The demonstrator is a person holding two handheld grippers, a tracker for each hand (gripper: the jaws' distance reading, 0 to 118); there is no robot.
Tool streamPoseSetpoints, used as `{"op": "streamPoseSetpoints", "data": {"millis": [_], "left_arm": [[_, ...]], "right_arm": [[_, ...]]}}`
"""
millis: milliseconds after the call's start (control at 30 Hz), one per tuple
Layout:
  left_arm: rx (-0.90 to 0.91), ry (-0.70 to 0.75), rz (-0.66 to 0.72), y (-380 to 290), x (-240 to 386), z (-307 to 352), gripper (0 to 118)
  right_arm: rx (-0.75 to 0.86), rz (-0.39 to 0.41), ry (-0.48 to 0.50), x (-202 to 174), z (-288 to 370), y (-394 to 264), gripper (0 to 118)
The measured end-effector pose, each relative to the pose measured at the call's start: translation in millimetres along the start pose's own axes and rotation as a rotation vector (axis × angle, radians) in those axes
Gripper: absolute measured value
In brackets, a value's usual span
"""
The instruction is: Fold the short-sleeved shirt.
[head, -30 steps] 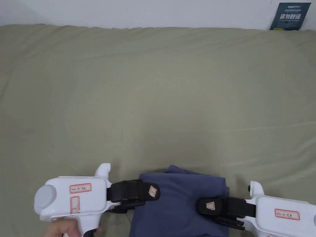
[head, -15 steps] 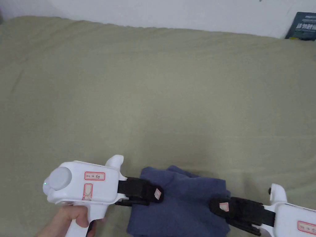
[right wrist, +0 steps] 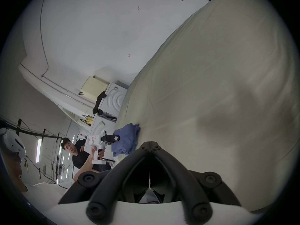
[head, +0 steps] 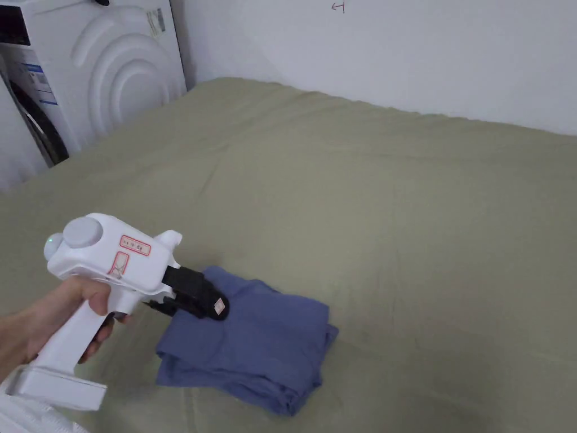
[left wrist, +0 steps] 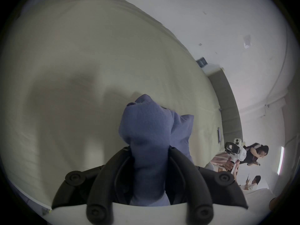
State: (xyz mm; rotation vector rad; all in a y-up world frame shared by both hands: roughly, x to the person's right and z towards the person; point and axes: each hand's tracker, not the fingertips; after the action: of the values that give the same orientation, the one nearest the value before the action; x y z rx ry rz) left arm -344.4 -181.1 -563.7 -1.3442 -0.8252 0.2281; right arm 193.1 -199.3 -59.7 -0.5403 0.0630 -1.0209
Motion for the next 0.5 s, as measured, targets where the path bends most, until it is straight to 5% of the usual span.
{"op": "streamPoseSetpoints", "data": {"millis": [433,467,500], "left_arm": [[-0.090,0.077,-0.062,53,-13,8,31],[-0.088,0.089,-0.048,55,-13,8,53],[-0.053,0.147,-0.037,53,-12,10,105]], "right_arm": [[0.024,-0.049,-0.036,15,-10,9,0],[0.025,-0.048,-0.035,15,-9,9,0],[0.024,-0.047,-0.028,16,-9,10,0]]}}
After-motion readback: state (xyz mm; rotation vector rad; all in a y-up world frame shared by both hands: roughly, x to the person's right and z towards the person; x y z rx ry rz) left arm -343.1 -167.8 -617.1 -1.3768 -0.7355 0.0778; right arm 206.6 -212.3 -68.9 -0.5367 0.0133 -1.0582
